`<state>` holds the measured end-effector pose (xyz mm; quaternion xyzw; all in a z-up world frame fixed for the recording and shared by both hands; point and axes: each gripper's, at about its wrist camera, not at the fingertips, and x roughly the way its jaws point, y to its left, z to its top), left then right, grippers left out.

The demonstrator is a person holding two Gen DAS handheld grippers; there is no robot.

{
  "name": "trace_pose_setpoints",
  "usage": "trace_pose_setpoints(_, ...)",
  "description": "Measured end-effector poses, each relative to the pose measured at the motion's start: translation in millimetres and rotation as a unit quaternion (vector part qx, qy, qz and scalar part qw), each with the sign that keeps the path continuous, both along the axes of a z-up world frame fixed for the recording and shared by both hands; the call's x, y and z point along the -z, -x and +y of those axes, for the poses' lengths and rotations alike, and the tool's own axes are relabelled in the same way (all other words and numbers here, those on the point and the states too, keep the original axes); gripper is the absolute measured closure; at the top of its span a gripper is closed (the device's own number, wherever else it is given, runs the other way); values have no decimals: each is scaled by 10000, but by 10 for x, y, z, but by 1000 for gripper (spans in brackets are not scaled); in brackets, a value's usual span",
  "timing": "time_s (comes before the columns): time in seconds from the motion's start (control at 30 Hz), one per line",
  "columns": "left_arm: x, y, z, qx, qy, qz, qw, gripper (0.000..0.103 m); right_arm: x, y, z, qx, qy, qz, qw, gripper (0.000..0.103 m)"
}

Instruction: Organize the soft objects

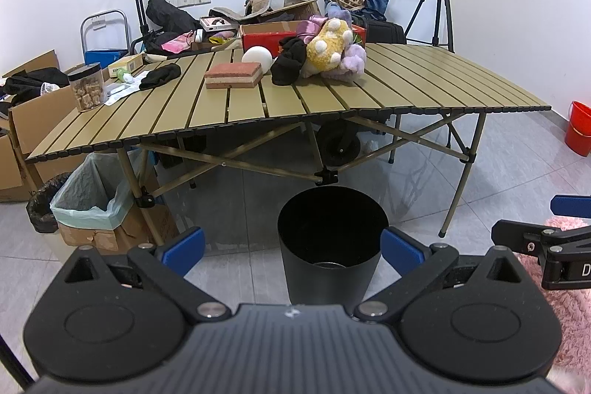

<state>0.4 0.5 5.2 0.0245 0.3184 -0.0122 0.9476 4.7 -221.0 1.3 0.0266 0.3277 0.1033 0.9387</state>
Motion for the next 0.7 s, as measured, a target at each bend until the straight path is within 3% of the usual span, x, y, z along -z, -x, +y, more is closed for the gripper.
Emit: trace_pose_setpoints(0.7,-60,-110,52,-58,-33,-128,9999,0,-80,-68,100,-80,-3,-122,9999,0)
